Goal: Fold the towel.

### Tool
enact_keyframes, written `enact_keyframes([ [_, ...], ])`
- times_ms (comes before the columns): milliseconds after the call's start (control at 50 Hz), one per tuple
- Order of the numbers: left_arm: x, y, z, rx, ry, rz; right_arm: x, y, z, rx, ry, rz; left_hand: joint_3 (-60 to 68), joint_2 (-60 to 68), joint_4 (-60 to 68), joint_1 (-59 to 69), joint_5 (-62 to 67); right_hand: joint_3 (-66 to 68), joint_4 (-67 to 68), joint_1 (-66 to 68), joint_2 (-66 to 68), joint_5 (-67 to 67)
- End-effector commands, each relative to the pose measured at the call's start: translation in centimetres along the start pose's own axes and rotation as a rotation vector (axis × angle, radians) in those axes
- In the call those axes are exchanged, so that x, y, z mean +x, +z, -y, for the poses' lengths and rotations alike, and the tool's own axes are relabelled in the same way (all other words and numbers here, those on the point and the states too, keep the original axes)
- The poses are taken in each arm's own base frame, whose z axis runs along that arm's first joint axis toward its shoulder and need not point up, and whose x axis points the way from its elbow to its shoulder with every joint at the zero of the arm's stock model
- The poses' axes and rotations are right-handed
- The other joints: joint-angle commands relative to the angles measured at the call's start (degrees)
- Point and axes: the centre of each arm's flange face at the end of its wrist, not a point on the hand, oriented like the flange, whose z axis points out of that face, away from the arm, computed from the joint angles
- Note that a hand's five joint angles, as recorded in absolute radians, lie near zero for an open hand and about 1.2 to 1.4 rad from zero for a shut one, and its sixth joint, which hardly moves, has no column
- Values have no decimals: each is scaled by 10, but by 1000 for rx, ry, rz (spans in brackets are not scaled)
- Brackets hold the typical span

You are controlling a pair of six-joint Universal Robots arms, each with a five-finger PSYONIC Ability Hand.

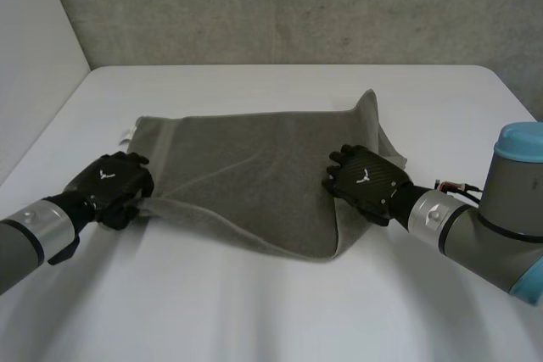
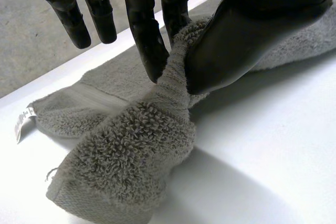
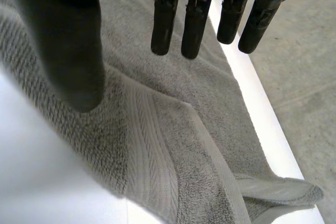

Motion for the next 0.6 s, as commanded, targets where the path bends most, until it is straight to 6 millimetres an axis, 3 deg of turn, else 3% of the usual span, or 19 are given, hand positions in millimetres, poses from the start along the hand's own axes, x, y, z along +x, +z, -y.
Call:
enact_keyframes([
  [20, 0, -2, -2, -7, -8, 2, -7, 6, 1, 44, -27, 68, -33, 34, -38, 68, 43, -30, -44, -66, -69, -48],
  [420, 1, -2, -2, -7, -9, 0, -18, 9, -5, -3, -43, 198, -33, 34, -38, 68, 43, -30, -44, -25, -29, -8],
  [600, -6, -2, -2, -5, -11, 19, -9, 1, -12, -41, -54, 209, -33, 34, -38, 68, 43, -30, -44, 114, 110, 131],
])
